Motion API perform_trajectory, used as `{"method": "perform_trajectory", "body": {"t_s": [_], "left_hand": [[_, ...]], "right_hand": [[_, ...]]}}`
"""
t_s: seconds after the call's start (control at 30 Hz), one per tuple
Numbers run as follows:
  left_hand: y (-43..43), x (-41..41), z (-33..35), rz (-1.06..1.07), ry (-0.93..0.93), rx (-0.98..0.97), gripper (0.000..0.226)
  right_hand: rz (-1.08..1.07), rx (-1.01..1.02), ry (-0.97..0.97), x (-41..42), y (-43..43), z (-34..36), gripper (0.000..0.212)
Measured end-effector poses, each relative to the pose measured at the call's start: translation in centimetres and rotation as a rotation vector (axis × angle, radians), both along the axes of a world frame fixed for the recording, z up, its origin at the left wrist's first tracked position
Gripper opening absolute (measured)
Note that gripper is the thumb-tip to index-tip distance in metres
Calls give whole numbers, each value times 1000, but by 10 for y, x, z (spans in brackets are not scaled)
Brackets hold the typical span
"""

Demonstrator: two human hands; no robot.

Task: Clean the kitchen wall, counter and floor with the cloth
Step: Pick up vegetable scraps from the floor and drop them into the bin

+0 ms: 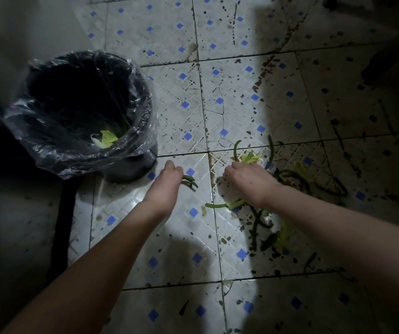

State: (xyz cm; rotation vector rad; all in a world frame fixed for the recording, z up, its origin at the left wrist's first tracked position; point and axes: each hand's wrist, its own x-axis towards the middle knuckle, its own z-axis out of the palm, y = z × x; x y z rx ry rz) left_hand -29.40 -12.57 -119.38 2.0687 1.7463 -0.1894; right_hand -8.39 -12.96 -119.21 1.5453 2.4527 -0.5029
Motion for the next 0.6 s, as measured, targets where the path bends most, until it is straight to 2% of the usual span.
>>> {"method": "perform_trajectory", "body": {"t_s": [0.17,0.27,0.43,0.6], "left_hand": [[4,9,-7,-125,-46,-1,10],[5,13,-9,-110,-78,-34,13],[8,11,-16,-98,-9,-5,30],[11,14,-20,-111,-12,20,21]], "right_hand": [[56,-10,9,-1,-3,-1,42],[68,-4,15,-2,-2,-2,41],[86,-25,10,-4,-4,-8,41],[73,-44,21,-4,-1,-10,41]]}}
